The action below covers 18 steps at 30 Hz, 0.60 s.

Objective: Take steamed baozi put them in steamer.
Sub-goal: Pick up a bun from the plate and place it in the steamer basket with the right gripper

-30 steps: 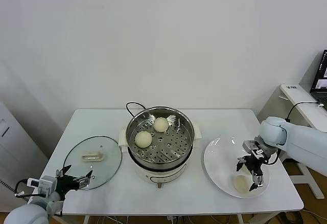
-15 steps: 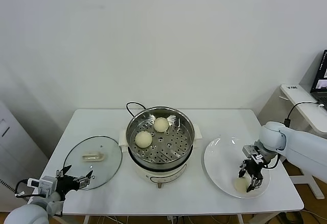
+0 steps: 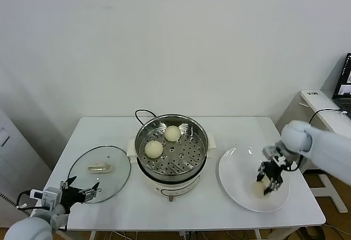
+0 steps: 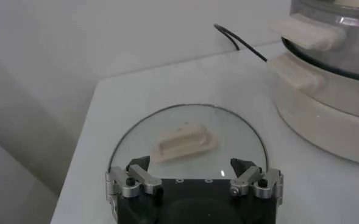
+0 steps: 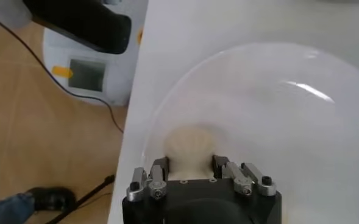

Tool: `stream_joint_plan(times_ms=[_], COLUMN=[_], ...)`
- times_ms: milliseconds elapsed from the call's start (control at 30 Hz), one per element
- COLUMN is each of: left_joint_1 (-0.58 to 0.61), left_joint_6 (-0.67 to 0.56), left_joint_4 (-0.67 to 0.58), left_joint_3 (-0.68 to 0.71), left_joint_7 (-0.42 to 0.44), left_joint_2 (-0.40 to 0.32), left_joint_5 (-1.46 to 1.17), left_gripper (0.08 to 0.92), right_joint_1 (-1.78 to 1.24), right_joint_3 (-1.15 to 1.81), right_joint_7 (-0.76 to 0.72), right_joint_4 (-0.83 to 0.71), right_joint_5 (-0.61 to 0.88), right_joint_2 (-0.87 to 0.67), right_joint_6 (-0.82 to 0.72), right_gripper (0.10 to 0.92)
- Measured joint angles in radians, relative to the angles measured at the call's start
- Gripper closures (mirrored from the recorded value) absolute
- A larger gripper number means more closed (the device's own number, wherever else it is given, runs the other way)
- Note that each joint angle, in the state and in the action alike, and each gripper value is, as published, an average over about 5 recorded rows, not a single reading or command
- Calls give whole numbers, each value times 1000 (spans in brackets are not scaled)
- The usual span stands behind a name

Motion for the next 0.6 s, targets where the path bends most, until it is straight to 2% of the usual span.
stream_joint_plan(times_ms=[267,600], left_joint_1=[-10,-23], left_joint_6=[0,-1], left_joint_4=[10,17], left_joint_3=[7,15], left_joint_7=[0,1], left_joint_2=[5,9], left_joint_5=[-1,-3], left_gripper=[177,177], right_joint_1=[188,293], right_joint_3=[-8,28], right_joint_7=[-15,-38], right_joint_4=[-55,-146], right_joint_5=[91,154], right_joint_2=[82,288], right_joint_6=[78,274], right_gripper=[567,567])
